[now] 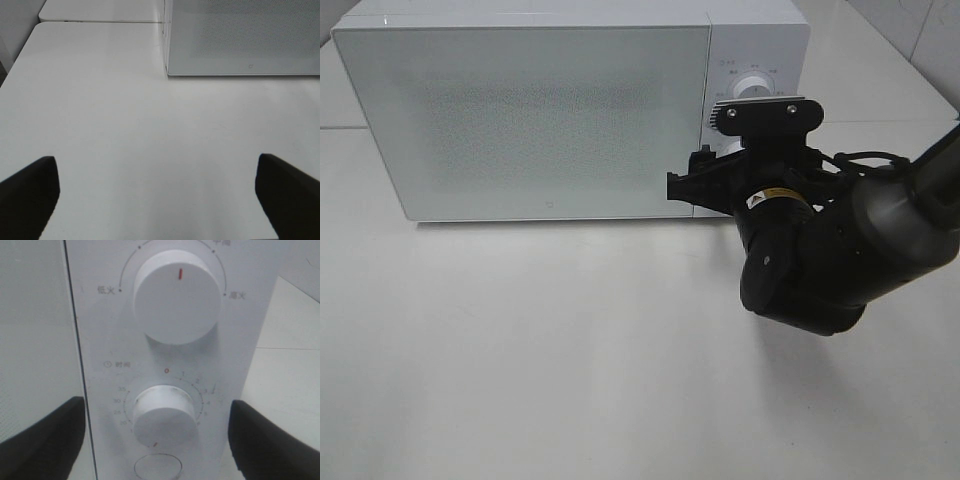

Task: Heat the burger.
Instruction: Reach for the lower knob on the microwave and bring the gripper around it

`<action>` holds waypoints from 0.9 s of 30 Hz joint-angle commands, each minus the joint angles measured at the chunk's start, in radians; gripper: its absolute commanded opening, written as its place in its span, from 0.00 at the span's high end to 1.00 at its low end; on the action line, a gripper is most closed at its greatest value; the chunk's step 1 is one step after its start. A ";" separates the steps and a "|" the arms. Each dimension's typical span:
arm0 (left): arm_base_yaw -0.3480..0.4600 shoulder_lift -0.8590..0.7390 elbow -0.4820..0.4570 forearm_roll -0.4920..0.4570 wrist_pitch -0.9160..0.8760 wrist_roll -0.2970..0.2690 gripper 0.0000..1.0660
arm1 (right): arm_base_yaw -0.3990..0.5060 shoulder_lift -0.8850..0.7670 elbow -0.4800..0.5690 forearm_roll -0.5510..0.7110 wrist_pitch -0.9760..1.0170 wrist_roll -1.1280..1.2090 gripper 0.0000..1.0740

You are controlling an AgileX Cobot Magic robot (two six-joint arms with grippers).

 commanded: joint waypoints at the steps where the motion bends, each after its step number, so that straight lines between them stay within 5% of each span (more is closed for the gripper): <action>1: 0.001 -0.018 0.001 -0.003 -0.014 -0.003 0.06 | -0.013 0.009 -0.019 -0.015 -0.001 0.004 0.29; 27: 0.001 -0.018 0.001 -0.003 -0.014 -0.003 0.06 | -0.047 0.071 -0.074 -0.055 0.006 0.039 0.31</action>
